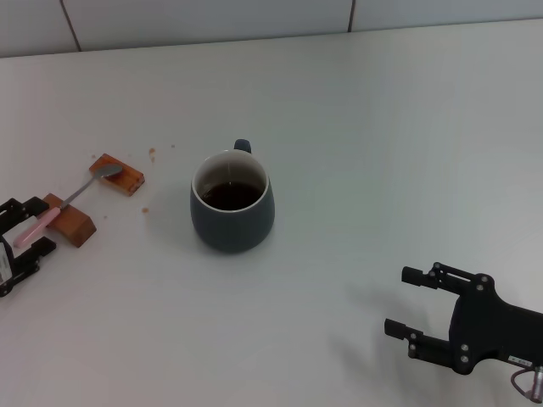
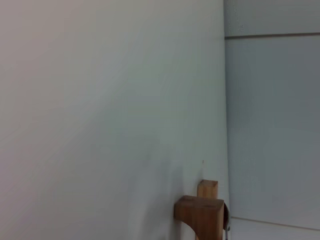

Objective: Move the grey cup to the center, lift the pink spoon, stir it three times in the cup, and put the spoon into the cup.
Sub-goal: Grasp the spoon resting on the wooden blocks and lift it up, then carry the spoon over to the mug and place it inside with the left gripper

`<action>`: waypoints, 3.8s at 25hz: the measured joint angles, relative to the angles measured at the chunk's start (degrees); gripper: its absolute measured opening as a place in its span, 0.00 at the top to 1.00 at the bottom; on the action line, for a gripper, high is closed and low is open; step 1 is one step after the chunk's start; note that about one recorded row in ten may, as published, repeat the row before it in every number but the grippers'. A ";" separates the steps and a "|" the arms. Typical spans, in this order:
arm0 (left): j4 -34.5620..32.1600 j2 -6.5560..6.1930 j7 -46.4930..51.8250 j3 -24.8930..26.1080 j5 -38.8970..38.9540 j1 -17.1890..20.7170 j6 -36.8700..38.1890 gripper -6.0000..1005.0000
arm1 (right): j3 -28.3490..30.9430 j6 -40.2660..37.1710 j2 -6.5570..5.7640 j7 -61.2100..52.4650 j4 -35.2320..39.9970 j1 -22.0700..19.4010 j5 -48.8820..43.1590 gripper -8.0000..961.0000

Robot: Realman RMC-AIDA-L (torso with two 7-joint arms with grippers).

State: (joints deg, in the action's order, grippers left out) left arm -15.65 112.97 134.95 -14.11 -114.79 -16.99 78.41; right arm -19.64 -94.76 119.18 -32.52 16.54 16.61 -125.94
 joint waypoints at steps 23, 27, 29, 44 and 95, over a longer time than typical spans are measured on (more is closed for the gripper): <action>0.00 0.39 -0.39 0.00 0.00 -0.42 -1.02 0.62 | -0.14 0.28 0.00 -0.60 -0.11 0.85 0.00 0.24; 0.00 0.41 -0.39 -0.01 0.00 -0.41 -1.58 0.61 | -0.03 0.28 0.00 -0.61 -0.11 0.99 0.00 0.24; 0.00 0.44 -0.39 -0.03 0.00 -0.40 -2.33 0.62 | 0.09 0.30 0.00 -0.62 -0.11 1.11 -0.03 0.24; 0.10 0.69 -1.80 0.42 0.42 -0.55 -1.33 0.76 | 0.09 1.12 0.00 -0.72 -0.11 1.86 -0.12 0.24; -68.38 5.50 -26.83 -37.80 1.67 -11.83 25.33 0.86 | 0.13 3.98 0.00 -0.70 -3.11 -0.16 0.01 0.24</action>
State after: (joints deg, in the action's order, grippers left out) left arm -84.02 118.47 108.12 -51.91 -113.12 -28.82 103.75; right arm -19.51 -90.77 119.18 -33.22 13.43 16.45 -125.93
